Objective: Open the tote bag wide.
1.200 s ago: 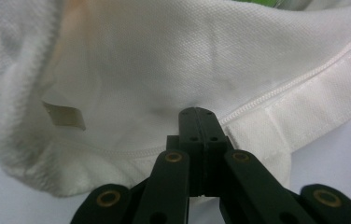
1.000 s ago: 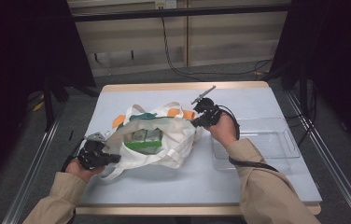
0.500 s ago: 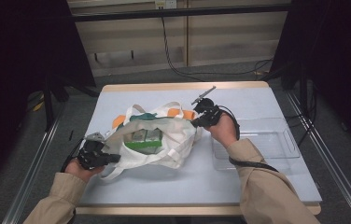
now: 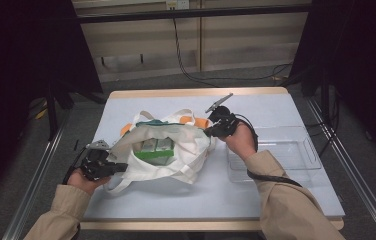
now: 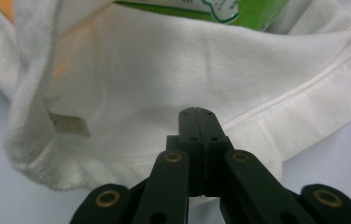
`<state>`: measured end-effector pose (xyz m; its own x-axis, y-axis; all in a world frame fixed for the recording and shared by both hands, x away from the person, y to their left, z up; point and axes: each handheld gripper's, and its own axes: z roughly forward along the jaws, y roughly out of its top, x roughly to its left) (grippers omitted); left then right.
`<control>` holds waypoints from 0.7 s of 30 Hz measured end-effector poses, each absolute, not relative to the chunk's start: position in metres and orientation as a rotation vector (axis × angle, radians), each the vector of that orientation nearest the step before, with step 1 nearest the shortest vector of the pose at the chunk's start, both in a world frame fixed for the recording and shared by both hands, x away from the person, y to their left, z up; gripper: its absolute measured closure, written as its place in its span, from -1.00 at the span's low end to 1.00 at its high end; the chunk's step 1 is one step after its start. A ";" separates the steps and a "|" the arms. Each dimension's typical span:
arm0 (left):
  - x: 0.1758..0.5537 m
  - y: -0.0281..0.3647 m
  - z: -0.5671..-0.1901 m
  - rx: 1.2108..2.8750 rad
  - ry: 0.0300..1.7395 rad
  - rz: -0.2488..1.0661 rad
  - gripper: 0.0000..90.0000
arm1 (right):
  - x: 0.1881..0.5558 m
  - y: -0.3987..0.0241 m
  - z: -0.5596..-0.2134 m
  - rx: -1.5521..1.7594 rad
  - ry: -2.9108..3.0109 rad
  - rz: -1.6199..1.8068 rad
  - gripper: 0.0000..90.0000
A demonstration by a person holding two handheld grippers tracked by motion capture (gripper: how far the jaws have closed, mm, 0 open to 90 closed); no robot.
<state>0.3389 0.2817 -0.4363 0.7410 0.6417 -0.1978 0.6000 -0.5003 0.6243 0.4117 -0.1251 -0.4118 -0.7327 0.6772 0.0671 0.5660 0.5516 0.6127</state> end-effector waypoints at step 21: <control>0.340 0.265 -0.423 2.214 0.884 0.091 0.99 | 0.390 -0.118 -0.392 0.954 2.571 1.030 0.08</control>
